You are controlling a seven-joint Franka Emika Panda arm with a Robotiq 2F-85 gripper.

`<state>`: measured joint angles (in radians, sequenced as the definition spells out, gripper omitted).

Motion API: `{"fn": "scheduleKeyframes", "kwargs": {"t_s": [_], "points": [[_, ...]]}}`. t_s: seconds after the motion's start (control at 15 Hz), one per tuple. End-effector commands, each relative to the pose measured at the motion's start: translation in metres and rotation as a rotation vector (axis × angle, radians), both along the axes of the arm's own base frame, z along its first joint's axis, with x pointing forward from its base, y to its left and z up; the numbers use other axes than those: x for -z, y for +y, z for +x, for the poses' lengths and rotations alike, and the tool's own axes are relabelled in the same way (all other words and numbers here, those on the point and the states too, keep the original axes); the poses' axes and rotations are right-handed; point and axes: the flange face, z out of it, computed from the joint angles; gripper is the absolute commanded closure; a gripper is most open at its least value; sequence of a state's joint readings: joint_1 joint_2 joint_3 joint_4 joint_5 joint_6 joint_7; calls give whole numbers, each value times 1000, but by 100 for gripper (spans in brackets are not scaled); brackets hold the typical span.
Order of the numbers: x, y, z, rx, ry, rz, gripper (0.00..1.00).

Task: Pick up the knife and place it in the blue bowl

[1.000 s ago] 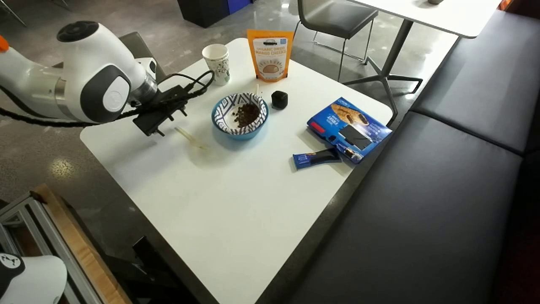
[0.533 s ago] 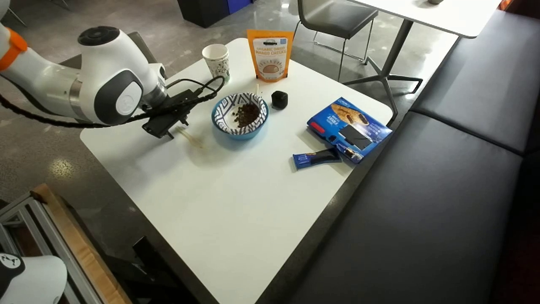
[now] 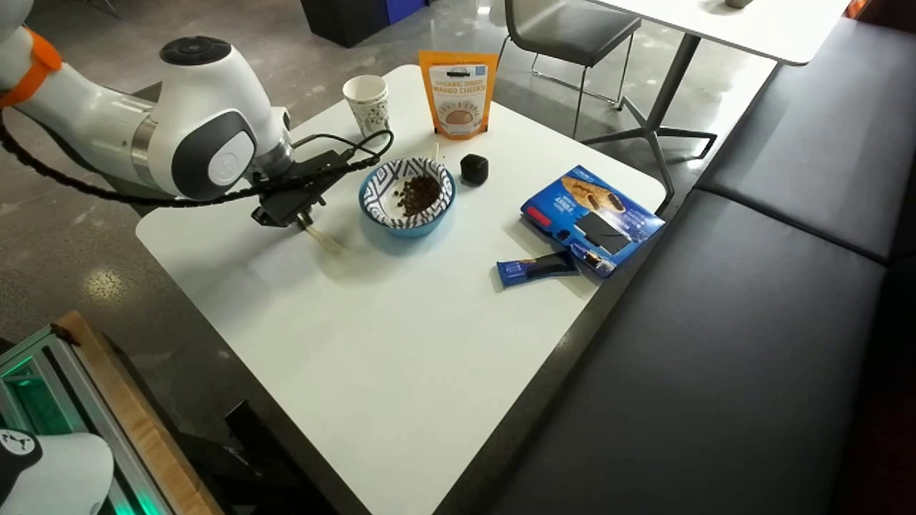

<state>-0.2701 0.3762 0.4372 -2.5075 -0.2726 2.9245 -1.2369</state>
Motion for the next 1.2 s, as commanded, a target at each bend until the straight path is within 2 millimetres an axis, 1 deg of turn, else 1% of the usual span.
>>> {"fn": "scheduleKeyframes", "kwargs": {"t_s": [0.0,0.2,0.33,0.4,0.53,0.6,0.73,0.87,0.93,1.0,1.07,1.13], "points": [[-2,2,6,36,34,26,97],[-28,15,12,179,0,127,97],[-53,25,19,257,-32,218,97],[-66,32,27,287,-37,275,97],[-96,37,40,338,-77,374,97],[-110,35,48,362,-96,424,97],[-137,24,65,377,-136,522,97],[-159,6,81,363,-170,632,97],[-167,-7,87,373,-208,667,97],[-171,-19,91,420,-242,695,97],[-167,-1,82,396,-208,596,88],[-172,-12,89,410,-226,627,88]]}}
